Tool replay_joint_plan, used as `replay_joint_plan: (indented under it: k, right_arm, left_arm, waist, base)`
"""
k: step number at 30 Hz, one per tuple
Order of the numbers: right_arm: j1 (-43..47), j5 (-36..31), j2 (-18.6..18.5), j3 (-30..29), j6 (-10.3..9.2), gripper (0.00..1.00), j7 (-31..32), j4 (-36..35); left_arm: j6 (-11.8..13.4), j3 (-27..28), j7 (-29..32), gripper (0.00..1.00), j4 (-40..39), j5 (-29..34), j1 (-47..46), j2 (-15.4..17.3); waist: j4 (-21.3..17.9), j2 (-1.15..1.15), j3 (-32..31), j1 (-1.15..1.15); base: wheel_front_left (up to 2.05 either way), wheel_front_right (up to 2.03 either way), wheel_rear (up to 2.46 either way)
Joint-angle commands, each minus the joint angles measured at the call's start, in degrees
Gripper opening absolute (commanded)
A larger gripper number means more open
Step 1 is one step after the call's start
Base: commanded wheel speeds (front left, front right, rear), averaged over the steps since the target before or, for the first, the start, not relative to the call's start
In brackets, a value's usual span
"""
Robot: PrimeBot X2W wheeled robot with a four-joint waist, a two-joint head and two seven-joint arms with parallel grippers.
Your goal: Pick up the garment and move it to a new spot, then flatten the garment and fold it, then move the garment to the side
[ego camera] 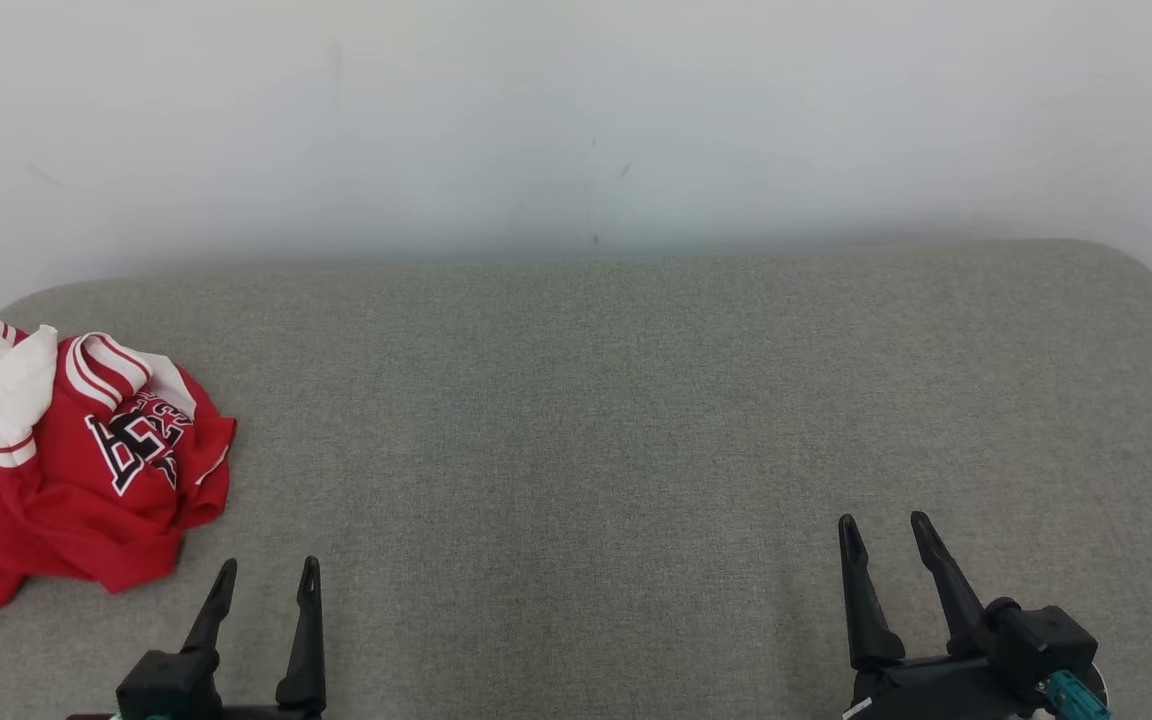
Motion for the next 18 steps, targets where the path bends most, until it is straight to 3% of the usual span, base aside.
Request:
replay_joint_plan:
  k: [1,18]
  right_arm:
    - [0.1,-0.8,0.1,0.2,0.20,1.00,-0.4,0.1]
    - [0.1,-0.3,0.1,-0.3,0.21,1.00,1.7,-0.1]
  left_arm:
    - [0.3,0.0,0.1,1.00,-0.2,1.0,0.6,0.5]
    - [1.4,0.0,4.3,1.00,-4.4,-1.1,2.6,0.8]
  waist:
    - [0.0,0.00,0.0,0.00]
    - [0.0,0.00,-0.2,0.00]
  base:
    - [0.00,0.00,0.00]
    - [0.00,0.00,0.00]
